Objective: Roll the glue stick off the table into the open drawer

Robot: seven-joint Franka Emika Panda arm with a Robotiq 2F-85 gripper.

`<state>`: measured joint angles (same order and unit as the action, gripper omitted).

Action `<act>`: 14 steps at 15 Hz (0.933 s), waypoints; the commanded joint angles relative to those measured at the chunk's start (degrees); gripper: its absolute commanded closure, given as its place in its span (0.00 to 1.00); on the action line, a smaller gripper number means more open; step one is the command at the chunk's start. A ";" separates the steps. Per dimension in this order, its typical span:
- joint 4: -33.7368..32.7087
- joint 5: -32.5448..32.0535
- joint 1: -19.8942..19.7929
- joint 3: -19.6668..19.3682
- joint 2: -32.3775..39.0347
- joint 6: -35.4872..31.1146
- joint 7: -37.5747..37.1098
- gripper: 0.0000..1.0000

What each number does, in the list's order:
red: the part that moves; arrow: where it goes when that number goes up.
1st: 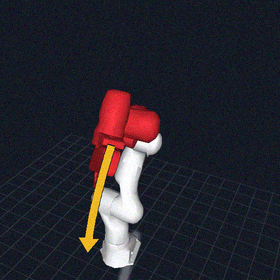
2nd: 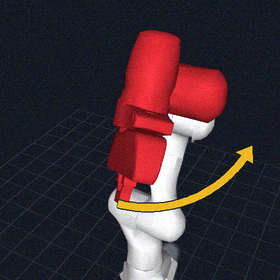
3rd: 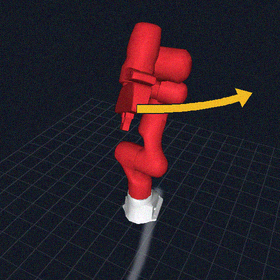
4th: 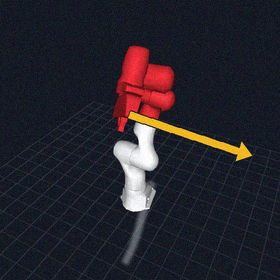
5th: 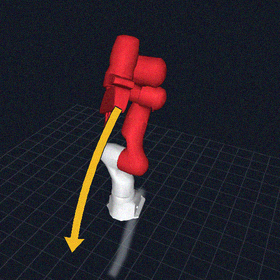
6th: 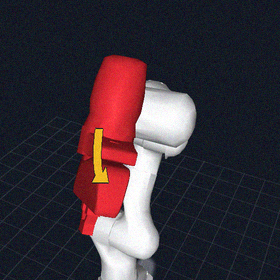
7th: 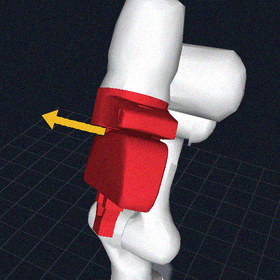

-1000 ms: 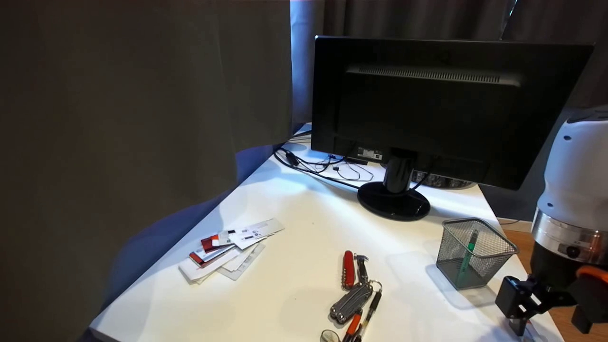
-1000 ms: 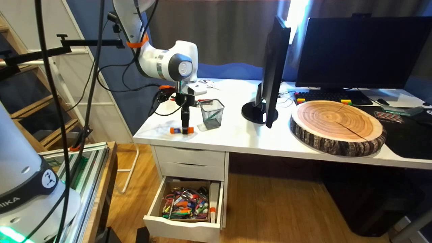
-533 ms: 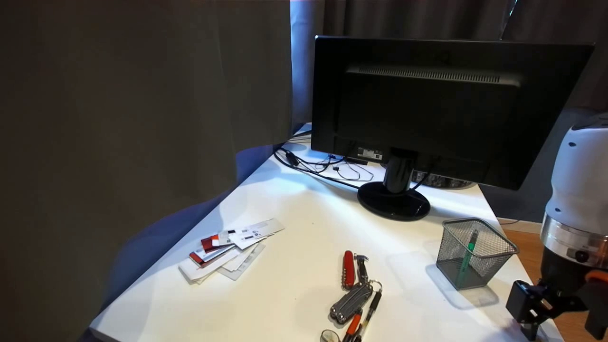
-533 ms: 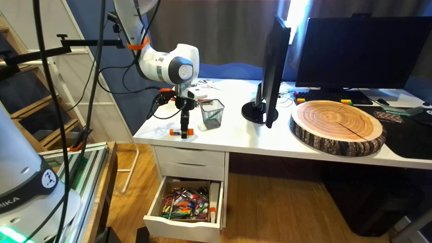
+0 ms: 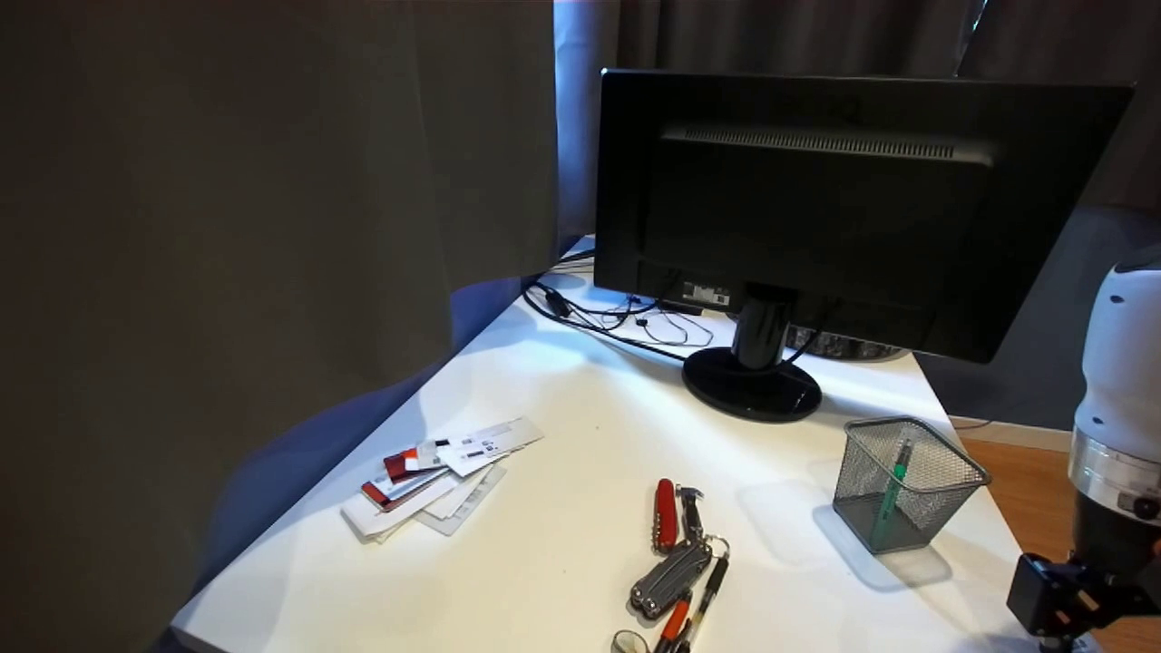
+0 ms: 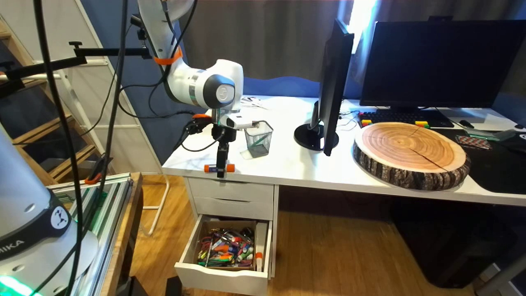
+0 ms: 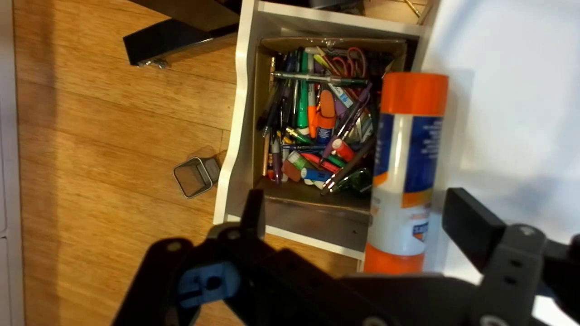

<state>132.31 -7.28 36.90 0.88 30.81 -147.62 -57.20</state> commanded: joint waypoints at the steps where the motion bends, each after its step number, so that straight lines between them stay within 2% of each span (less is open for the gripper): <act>1: 3.92 -1.21 0.02 -1.04 -3.70 0.68 -3.26 0.00; 5: 7.18 -0.20 -1.67 -0.32 -8.21 0.56 -3.39 0.00; 8: 10.67 -0.04 -3.35 0.72 -14.39 0.93 -3.05 0.00; 10: 13.00 1.20 -5.62 2.67 -18.67 1.25 -1.69 0.00; 14: 17.38 6.40 -11.60 9.13 -27.64 2.04 4.72 0.00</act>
<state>144.88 -5.30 29.45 5.38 11.59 -147.14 -57.16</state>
